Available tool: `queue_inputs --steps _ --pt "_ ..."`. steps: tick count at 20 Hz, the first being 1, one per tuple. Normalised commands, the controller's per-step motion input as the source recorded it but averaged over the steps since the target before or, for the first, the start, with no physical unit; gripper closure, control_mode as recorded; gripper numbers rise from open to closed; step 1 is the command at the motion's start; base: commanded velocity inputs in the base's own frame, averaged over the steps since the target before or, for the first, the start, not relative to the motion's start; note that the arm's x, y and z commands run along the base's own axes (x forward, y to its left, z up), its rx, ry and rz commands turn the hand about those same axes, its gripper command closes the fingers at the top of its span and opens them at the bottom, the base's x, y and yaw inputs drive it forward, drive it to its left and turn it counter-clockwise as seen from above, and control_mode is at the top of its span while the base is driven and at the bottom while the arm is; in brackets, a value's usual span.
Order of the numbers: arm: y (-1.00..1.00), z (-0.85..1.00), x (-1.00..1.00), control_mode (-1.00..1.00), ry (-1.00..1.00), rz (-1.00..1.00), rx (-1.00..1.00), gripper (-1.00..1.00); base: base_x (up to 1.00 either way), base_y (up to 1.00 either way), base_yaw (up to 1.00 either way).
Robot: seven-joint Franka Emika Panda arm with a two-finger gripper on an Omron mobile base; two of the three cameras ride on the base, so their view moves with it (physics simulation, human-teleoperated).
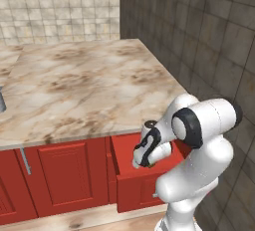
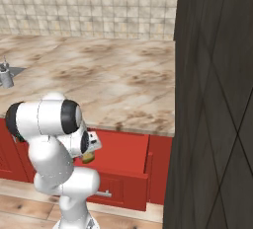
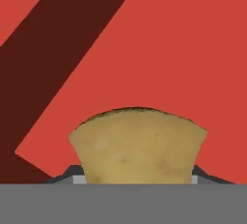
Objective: Restock the sink supplies by placing the sponge and soap dispenser on the counter and next to the sink. Make sure the soap dispenser is upright.
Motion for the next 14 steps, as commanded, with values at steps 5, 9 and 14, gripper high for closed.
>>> queue_inputs --steps 5,9,14 --pt "0.0 1.0 -0.1 -1.0 0.14 -0.08 0.0 1.0 0.0 0.0 0.0" --pt "0.0 1.0 -0.25 -1.0 0.16 -0.09 0.0 1.0 0.0 0.0 0.0" --pt "0.05 0.99 -0.28 -1.0 0.12 -0.09 0.0 1.0 0.0 0.0 0.0"
